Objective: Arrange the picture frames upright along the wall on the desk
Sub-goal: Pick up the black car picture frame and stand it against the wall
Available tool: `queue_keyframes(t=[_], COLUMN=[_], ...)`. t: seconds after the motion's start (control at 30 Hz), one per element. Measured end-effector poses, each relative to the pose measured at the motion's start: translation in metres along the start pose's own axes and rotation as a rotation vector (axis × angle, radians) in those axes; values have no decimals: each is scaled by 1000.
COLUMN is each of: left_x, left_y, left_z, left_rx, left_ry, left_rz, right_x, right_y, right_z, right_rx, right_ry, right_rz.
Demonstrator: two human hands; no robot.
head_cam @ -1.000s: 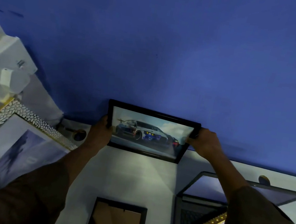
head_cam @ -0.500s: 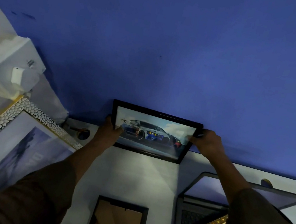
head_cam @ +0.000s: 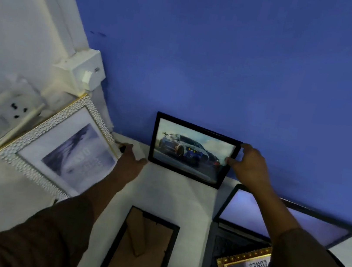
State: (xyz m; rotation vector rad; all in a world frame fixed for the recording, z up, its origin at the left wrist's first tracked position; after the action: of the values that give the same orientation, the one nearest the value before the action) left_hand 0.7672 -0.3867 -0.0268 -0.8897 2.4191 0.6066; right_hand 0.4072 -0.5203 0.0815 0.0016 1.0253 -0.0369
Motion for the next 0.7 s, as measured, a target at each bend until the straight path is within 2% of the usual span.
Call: queue_keyframes(t=[0.23,0.37,0.5,0.7], left_x=[-67,-111,-155,-200], left_y=[99,131,141,123], left_z=[40,89,127,169], left_rx=[-65,-192,-251,-316], left_ry=[95,168,181,185], left_rz=[-132,-240,-351,-428], right_x=[19,44,80,145], right_y=[62,97,122,134], right_z=[58,104,145,197], right_rx=[-208,-361,-424,-466], right_ry=[-58,-97,-128,-132], right_rz=[141,233,312,411])
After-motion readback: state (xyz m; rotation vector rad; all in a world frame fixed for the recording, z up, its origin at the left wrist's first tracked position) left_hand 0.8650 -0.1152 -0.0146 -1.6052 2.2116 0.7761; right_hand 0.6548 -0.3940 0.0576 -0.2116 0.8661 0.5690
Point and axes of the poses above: each hand's wrist, its own y-axis away from the middle knuckle, its own x-axis out of the palm, z = x × y, the point moved 10 cm from there along -y, towards the middle knuckle, and after that the axes turned 15 degrees about -z, right-handed, at the moved point
